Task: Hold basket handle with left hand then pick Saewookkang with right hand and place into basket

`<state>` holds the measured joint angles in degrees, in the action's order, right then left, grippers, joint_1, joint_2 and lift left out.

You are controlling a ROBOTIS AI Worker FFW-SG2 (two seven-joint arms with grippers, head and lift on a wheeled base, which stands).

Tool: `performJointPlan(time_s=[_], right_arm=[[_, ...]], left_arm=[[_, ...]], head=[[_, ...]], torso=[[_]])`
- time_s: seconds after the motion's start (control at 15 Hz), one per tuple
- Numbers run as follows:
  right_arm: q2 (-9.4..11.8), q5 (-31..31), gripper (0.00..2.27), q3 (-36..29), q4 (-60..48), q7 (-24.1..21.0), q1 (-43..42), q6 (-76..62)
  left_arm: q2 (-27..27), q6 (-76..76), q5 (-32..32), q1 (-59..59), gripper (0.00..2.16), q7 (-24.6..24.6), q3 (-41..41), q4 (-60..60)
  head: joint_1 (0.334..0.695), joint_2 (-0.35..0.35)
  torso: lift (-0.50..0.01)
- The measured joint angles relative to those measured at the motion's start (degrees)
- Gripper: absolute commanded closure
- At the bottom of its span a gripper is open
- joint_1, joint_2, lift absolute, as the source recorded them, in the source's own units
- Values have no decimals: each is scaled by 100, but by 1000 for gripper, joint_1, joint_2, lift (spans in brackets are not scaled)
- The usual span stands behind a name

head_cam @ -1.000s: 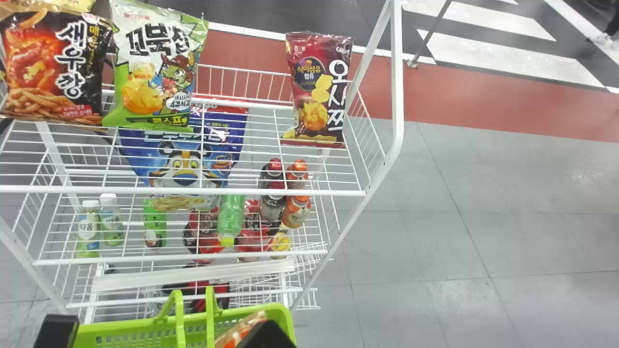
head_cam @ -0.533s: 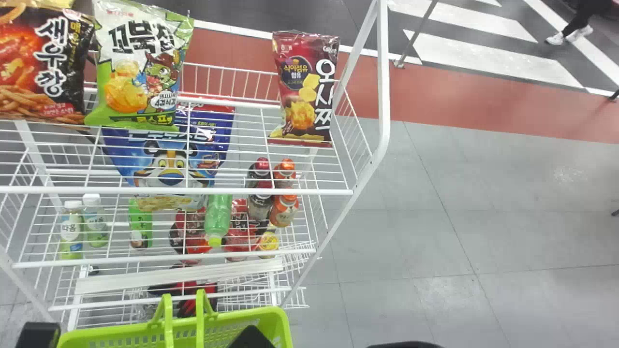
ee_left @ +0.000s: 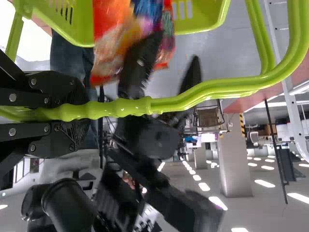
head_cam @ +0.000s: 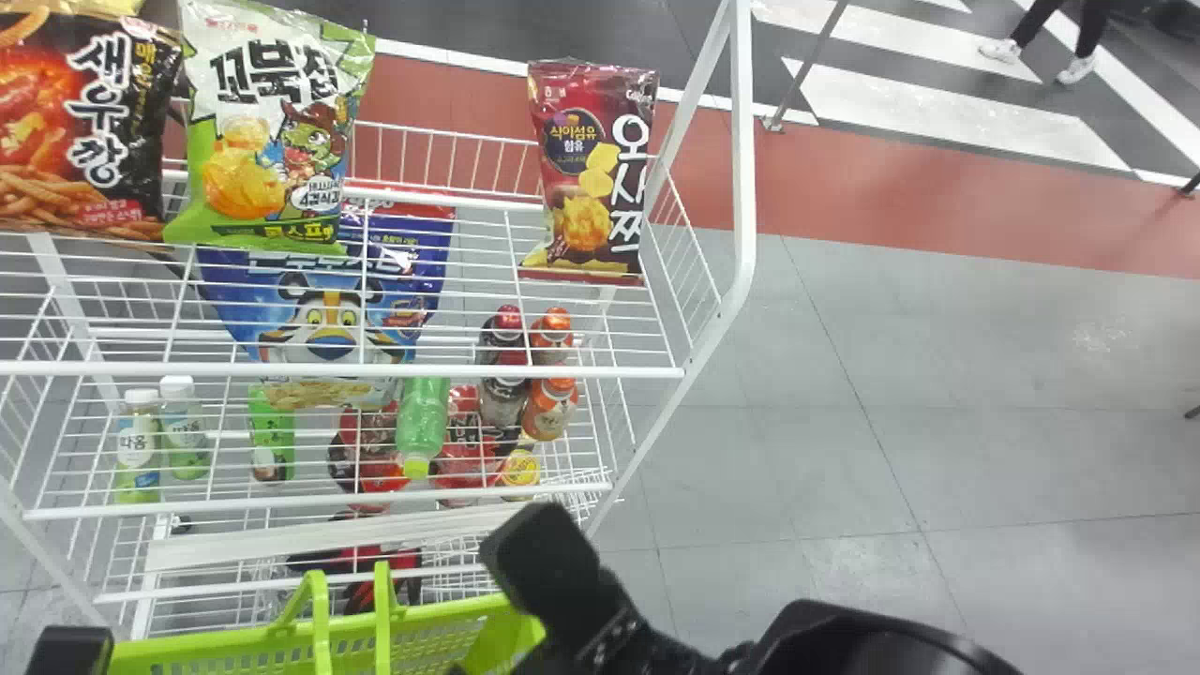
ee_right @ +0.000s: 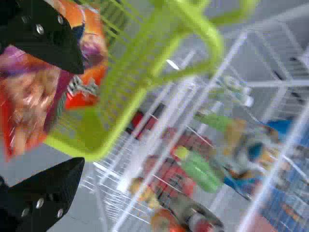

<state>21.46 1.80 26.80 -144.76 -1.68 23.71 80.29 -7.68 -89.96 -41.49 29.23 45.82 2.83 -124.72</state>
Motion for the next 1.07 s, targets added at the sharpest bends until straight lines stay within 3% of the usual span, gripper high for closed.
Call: performJointPlan(time_s=[0.2,0.47,0.8,1.07], right_arm=[[-55,35,66,-360,-60,-83,-6,-920],[-85,53,53,-676,158,-582,139,-2628],[-39,-116,53,-577,983,-1791,655,-6019],[-91,152,53,-1000,1281,-1572,999,-6538]], left_arm=[[11,0,39,-27,2135,-12,-18,0],[12,0,103,-59,2135,-27,-97,41],[13,0,141,-92,2135,-4,-143,95],[-5,0,142,-94,2135,52,-143,109]], head=[[695,-271],[695,-268],[695,-271],[695,-322]], torso=[[-17],[-17],[-17],[-17]])
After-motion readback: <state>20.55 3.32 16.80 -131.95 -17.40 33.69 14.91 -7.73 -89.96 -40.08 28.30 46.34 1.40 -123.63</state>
